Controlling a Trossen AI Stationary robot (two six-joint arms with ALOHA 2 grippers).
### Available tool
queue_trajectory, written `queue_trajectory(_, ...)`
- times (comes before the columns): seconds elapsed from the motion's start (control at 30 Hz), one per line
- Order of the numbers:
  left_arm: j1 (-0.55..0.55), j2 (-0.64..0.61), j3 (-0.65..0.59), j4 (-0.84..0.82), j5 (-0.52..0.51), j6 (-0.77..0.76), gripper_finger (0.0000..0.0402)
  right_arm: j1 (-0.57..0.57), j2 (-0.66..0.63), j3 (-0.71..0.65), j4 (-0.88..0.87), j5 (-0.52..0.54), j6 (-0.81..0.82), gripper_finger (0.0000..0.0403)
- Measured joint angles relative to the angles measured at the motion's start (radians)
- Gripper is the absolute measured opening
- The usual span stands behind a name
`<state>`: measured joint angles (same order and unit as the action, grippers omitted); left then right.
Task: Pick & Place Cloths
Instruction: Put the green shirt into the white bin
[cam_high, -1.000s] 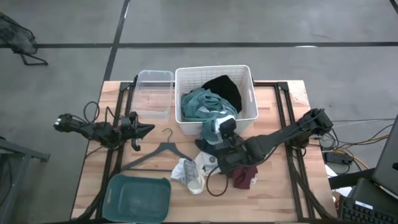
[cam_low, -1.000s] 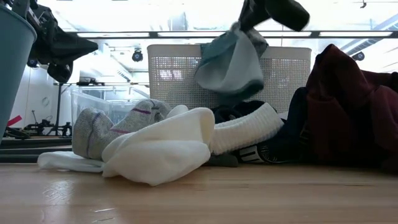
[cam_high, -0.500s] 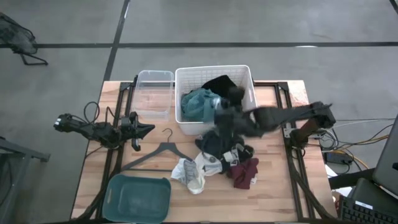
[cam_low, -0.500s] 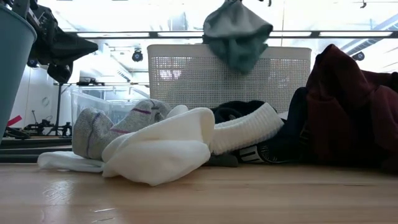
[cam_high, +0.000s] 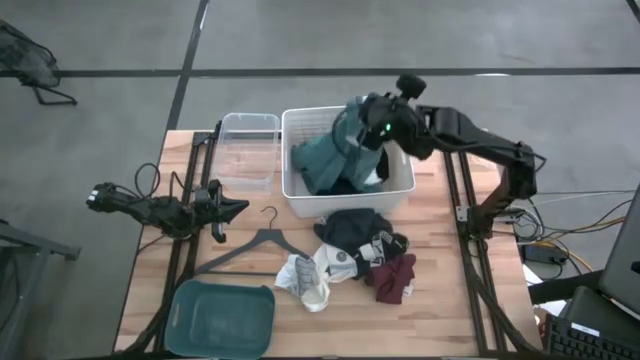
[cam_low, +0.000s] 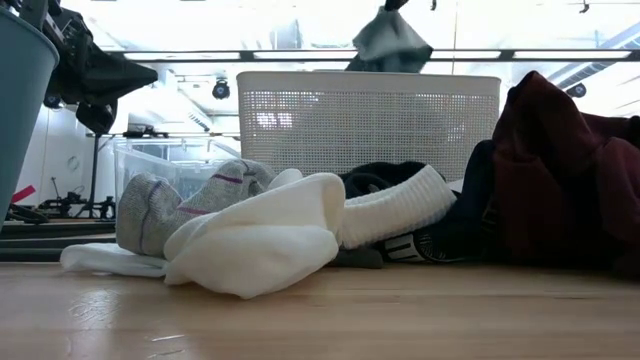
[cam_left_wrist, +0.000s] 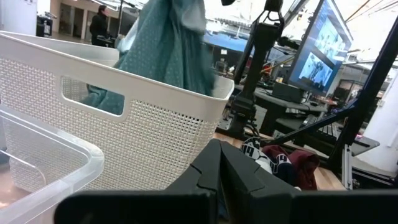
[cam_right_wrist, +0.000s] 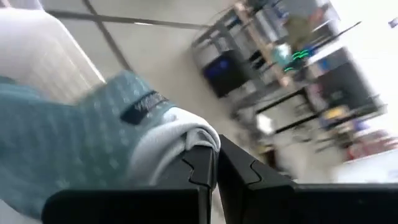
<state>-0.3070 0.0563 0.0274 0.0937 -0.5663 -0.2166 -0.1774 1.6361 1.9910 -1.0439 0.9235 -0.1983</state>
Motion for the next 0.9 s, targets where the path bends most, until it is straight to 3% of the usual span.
queue_trajectory(0.17, 0.0, 0.0, 0.0, 0.0, 0.0, 0.0, 0.001, -0.049, 0.004, -0.036, -0.003, -0.41, 0.097, 0.0008)
queue_trajectory(0.27, 0.0, 0.0, 0.0, 0.0, 0.0, 0.0, 0.001, -0.052, 0.02, -0.097, 0.002, -0.568, 0.128, 0.0008)
queue_trajectory(0.6, 0.0, 0.0, 0.0, -0.001, 0.0, 0.0, 0.001, -0.076, 0.085, -0.321, 0.001, -0.591, 0.139, 0.0008)
queue_trajectory(0.9, 0.0, 0.0, 0.0, -0.004, 0.0, 0.0, 0.001, -0.095, 0.094, -0.38, 0.0, -0.581, 0.129, 0.001)
